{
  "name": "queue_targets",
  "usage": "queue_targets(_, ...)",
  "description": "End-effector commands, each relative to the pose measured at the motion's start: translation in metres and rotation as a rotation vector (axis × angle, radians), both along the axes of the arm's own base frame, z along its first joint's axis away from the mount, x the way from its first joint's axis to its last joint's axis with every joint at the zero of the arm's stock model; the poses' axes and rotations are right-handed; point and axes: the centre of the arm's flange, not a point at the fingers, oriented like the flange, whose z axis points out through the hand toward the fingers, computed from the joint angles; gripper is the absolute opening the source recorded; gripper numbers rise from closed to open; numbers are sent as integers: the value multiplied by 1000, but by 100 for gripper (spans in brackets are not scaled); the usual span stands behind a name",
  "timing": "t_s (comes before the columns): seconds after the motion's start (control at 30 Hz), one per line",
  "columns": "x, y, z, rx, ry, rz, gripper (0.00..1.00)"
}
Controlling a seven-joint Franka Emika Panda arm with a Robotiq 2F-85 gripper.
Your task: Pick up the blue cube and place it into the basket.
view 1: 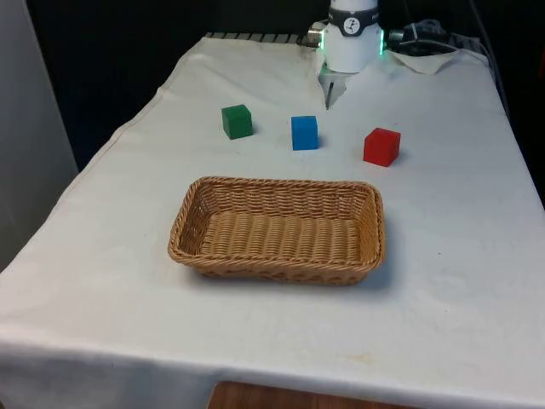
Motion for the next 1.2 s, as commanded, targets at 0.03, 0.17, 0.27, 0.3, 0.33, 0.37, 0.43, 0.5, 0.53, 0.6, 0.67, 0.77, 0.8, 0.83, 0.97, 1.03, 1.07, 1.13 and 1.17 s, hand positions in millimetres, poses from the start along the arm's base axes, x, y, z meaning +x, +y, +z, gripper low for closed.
queue_targets(0.03,-8,0,0,-2,-5,0,100)
queue_targets(0.17,-12,0,-3,1,10,0,100)
queue_targets(0.27,-22,0,-6,0,-4,0,100)
queue_targets(0.3,-25,0,-7,1,-6,0,100)
queue_targets(0.33,-31,0,-9,1,-7,0,100)
queue_targets(0.37,-34,0,-10,1,-8,-1,100)
queue_targets(0.43,-40,0,-12,1,-11,1,100)
queue_targets(0.5,-41,-1,-15,4,2,0,100)
queue_targets(0.53,-46,-1,-15,2,-13,-1,100)
queue_targets(0.6,-53,-1,-17,1,-18,3,100)
queue_targets(0.67,-58,-1,-17,-2,-22,7,100)
queue_targets(0.77,-63,-1,-19,-2,-14,10,100)
queue_targets(0.8,-66,-1,-19,-11,-28,13,100)
queue_targets(0.83,-66,-1,-19,-11,-28,13,100)
queue_targets(0.97,-77,-2,-20,-23,-32,19,100)
queue_targets(1.03,-82,-1,-22,-28,-33,23,100)
queue_targets(1.07,-82,-2,-23,-22,-21,22,100)
queue_targets(1.13,-89,-1,-24,-34,-37,27,100)
queue_targets(1.17,-91,-2,-25,-36,-37,28,100)
